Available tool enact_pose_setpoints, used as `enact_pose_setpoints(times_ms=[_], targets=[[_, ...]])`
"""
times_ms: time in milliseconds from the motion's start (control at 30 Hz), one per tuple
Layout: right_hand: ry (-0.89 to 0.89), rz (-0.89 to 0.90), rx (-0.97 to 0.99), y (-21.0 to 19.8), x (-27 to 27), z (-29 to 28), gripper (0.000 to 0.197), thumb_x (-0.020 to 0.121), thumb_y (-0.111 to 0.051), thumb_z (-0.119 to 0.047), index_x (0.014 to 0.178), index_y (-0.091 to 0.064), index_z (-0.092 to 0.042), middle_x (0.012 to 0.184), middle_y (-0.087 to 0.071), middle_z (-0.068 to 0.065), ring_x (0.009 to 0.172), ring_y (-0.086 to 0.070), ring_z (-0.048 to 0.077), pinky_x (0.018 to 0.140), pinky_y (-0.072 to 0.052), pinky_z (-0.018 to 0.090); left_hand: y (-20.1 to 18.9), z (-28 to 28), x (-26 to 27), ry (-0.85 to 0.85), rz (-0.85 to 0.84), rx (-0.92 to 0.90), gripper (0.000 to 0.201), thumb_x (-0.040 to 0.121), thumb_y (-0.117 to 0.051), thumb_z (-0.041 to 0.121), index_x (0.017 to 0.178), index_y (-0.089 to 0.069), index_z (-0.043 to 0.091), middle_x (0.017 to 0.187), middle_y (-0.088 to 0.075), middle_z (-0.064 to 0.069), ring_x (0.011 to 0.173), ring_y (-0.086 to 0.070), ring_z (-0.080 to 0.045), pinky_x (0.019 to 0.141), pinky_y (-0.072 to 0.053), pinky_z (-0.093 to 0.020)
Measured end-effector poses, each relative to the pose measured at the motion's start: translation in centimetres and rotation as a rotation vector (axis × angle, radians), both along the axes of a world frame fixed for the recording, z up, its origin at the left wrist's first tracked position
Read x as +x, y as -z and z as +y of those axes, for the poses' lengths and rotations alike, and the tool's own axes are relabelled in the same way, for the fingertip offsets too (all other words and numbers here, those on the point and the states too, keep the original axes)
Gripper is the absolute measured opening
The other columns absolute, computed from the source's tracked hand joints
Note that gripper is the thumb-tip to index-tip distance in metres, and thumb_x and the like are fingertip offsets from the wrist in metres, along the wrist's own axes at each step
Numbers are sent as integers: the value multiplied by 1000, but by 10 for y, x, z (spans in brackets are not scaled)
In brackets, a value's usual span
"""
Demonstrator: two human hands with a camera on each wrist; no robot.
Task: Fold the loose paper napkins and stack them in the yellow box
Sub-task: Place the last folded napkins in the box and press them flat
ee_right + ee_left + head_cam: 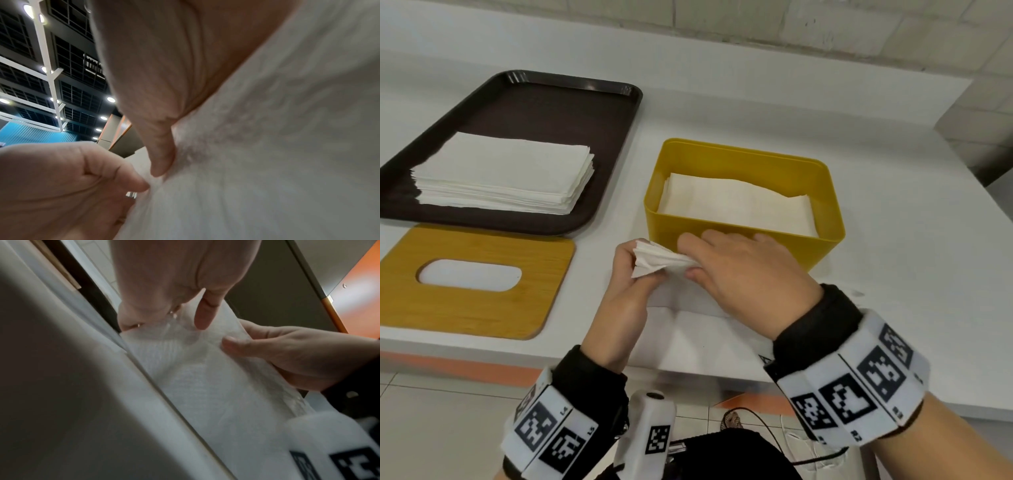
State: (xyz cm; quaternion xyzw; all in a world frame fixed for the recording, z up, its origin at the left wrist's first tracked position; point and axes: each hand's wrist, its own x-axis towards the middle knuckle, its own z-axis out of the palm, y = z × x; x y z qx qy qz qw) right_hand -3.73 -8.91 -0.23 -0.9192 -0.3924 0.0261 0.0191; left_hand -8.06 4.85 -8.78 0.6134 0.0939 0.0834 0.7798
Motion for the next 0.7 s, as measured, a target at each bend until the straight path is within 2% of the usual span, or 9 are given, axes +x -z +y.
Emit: enact_pose_setpoints(times_ms=[67, 133, 233, 333, 433, 500, 567, 633, 700], targets=[[-1, 10, -22, 2, 1, 3, 24, 100, -24, -37, 120, -30, -25, 109, -48, -2, 97, -51, 23, 69, -25, 32, 0, 0, -2, 25, -34, 7, 25, 75, -55, 31, 99, -52, 25, 99, -62, 6, 99, -56, -6, 85, -44, -17], [5, 21, -24, 4, 2, 3, 23, 101, -24, -36, 119, -29, -23, 107, -49, -1, 87, -49, 22, 67, -25, 32, -1, 1, -4, 11, -68, 14, 29, 76, -56, 42, 98, -54, 23, 102, -62, 0, 101, -56, -11, 87, -45, -24], [7, 20, -30, 6, 4, 1, 21, 101, -26, -33, 119, -29, -21, 102, -48, -2, 76, -38, 18, 62, -25, 31, -4, 3, -5, -96, -132, 35, 15, 85, -62, 26, 96, -52, 22, 89, -65, 8, 89, -59, -7, 80, -48, -19], [12, 12, -43, 4, 5, 2, 21, 101, -28, -32, 119, -30, -22, 93, -41, -4, 74, -38, 17, 50, -20, 30, -8, 4, -7, -129, -243, 73, 44, 77, -69, 6, 102, -45, 33, 82, -65, 13, 78, -62, -5, 73, -50, -17], [20, 40, -51, 3, 5, 4, 20, 100, -30, -32, 118, -29, -24, 92, -38, -5, 74, -37, 17, 49, -19, 30, -10, 7, -6, -73, -256, 161, 56, 70, -73, 11, 104, -49, 49, 90, -65, 11, 86, -64, -9, 78, -52, -22], [5, 49, -54, 4, 5, 5, 20, 100, -31, -32, 119, -28, -25, 97, -44, -4, 75, -38, 17, 53, -24, 31, -8, 5, -4, -9, -194, 200, 51, 70, -69, 20, 111, -49, 42, 100, -65, 3, 95, -61, -13, 88, -50, -29], [9, 51, -40, 3, 4, 3, 23, 98, -35, -34, 118, -29, -26, 103, -48, -3, 76, -39, 17, 58, -28, 30, -4, 2, -2, 3, -134, 227, 38, 75, -61, 17, 110, -51, 28, 109, -61, -6, 103, -58, -16, 93, -46, -33], [45, 65, -24, 0, 4, -3, 22, 96, -40, -34, 114, -30, -25, 104, -48, -4, 76, -41, 17, 57, -28, 30, -1, 1, -1, -2, -98, 226, 28, 79, -56, 11, 104, -52, 22, 107, -60, -4, 105, -57, -13, 92, -44, -27], [89, 68, -41, -1, 4, -11, 20, 96, -42, -27, 113, -31, -24, 105, -48, -5, 81, -46, 18, 56, -27, 29, 1, 2, -1, -3, -67, 194, 29, 87, -55, -2, 104, -50, 22, 106, -58, -2, 105, -55, -13, 91, -44, -23]])
